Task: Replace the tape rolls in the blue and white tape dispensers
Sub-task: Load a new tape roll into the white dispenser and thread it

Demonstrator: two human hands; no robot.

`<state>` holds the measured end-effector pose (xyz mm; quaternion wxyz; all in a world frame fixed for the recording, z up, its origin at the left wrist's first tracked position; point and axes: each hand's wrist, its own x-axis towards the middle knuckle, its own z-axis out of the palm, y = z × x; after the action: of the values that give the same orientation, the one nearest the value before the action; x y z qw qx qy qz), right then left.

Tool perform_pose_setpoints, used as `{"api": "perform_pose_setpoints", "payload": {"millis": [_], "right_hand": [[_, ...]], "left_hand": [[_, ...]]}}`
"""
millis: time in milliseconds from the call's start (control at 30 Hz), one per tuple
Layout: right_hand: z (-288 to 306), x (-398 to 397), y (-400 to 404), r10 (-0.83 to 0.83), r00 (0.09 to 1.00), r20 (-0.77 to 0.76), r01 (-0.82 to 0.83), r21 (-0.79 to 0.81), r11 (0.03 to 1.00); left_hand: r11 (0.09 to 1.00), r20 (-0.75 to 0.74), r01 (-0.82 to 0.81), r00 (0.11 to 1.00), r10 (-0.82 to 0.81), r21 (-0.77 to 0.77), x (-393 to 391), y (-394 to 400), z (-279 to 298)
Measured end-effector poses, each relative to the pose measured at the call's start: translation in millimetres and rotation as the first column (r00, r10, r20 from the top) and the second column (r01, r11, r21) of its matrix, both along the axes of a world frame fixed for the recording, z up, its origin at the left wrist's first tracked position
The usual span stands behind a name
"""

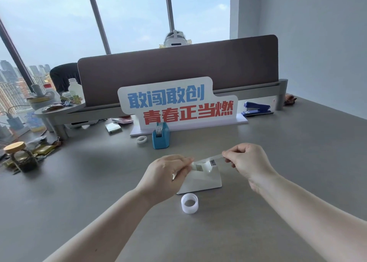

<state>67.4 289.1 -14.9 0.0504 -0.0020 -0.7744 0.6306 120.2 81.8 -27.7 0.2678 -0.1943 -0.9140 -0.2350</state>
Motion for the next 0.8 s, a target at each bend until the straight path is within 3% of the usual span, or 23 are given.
{"api": "perform_pose_setpoints", "payload": {"millis": [467, 800], "right_hand": [[-9.5, 3.0, 15.4, -0.096, 0.995, -0.01, 0.096, 0.053, 0.994], [-19.8, 0.9, 10.1, -0.084, 0.996, -0.021, 0.087, 0.191, 0.978]], "left_hand": [[0.999, 0.004, -0.038, 0.999, 0.038, 0.005, -1.8, -0.6, 1.7], [0.999, 0.037, -0.039, 0.999, 0.039, 0.012, -1.3, -0.7, 2.8]]}}
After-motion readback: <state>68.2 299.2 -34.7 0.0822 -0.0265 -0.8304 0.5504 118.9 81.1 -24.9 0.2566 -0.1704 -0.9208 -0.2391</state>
